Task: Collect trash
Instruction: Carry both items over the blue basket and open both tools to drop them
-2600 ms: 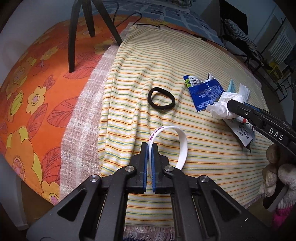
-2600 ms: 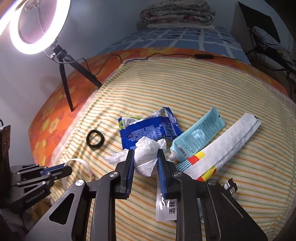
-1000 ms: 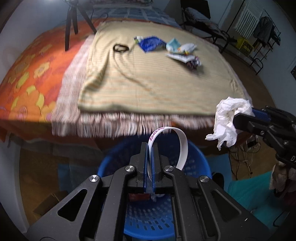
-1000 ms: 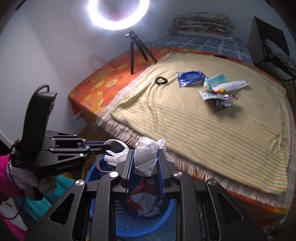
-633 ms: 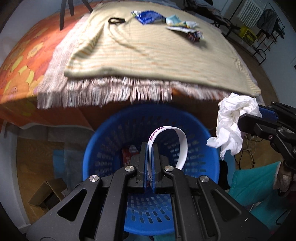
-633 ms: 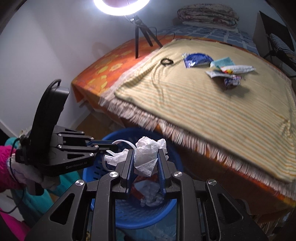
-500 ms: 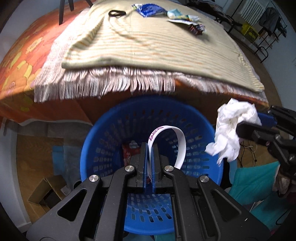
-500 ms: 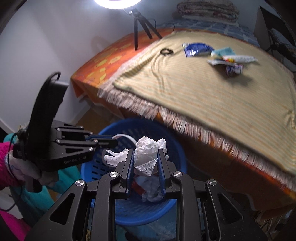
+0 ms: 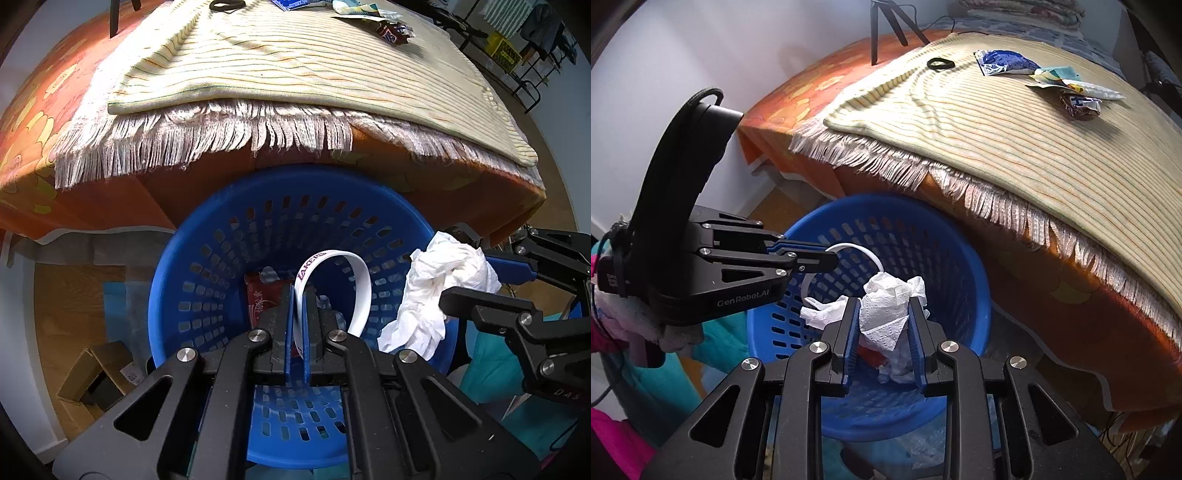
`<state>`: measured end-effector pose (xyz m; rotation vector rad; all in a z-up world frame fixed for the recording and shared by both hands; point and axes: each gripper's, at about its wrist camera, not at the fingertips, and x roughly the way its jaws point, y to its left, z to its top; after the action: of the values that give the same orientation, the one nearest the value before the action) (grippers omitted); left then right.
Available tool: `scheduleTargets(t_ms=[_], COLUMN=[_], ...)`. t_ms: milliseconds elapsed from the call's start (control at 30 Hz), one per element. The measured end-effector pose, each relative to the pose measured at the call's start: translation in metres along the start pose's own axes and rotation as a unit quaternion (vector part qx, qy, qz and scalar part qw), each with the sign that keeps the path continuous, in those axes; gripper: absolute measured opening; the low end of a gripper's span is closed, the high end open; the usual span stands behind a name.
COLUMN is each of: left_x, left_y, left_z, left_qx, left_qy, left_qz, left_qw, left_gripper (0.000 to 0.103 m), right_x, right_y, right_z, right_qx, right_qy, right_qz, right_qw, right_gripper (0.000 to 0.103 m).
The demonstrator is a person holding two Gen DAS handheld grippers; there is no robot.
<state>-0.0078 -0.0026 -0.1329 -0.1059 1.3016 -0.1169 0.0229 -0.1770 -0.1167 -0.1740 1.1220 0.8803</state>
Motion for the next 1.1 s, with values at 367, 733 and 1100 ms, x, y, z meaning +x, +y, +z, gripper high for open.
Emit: scheduleTargets(t_ms=[367, 733, 1100], left_x=[0.002, -0.003, -0.02], left_y=[0.0, 0.003, 0.008], left_z=[-0.002, 0.0, 0.015], left_qx=[-0.003, -0.008, -0.024], left_qy=[0.001, -0.005, -0.03], left_qz=[0.014, 0.016, 0.017], left_qw=[0.9999, 0.9998, 0.9991], left_gripper=[0.029, 0.037, 0.054], right_x=[0.008, 0.006, -0.007], right_y=[-0.002, -0.008, -0.022], right_z=[0.0, 0.002, 0.013], right_qx=[0.004, 0.016, 0.042], right_qy=[0.015, 0.01, -0.011], right_qz=[-0.016, -0.026, -0.045], right_qw=[1.0, 0.999, 0.998], right_gripper=[0.036, 0.046, 0.058])
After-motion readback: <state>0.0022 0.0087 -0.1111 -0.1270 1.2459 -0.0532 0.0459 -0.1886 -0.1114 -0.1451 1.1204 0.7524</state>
